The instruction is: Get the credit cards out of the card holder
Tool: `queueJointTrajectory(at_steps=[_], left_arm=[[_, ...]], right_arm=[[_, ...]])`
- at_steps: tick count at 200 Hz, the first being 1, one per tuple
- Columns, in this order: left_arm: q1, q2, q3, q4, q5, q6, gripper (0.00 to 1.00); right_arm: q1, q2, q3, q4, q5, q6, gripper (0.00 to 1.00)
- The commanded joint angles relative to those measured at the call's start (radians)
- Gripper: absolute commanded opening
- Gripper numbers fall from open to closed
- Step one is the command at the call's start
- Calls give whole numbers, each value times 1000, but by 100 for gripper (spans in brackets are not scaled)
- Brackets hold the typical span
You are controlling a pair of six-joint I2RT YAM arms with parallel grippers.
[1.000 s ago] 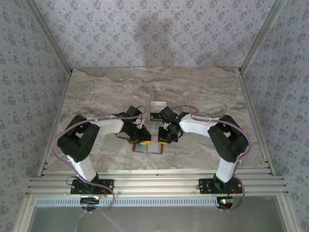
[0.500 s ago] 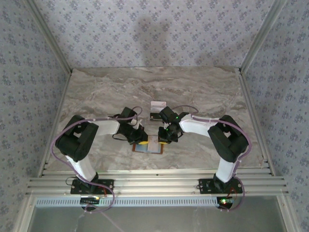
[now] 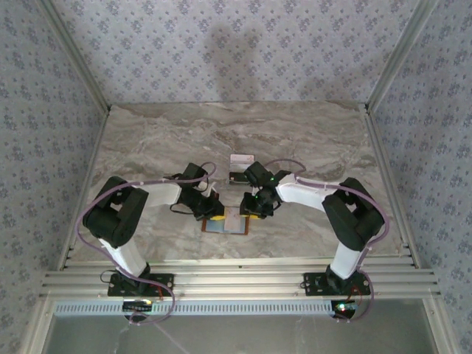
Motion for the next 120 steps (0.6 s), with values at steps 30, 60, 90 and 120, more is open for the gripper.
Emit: queueJointTrajectory(at_steps=[30, 60, 90, 120], left_arm=[[6, -44, 8, -49, -5, 27, 2], [6, -50, 8, -35, 13, 20, 3], [7, -45, -1, 2, 48, 8, 6], [5, -33, -11, 31, 73, -4, 12]], right_arm=[[37, 37, 39, -38, 21, 10, 38], [56, 89, 56, -57, 47, 5, 30], [65, 118, 52, -38, 36, 8, 24], [70, 130, 50, -27, 29, 10, 19]])
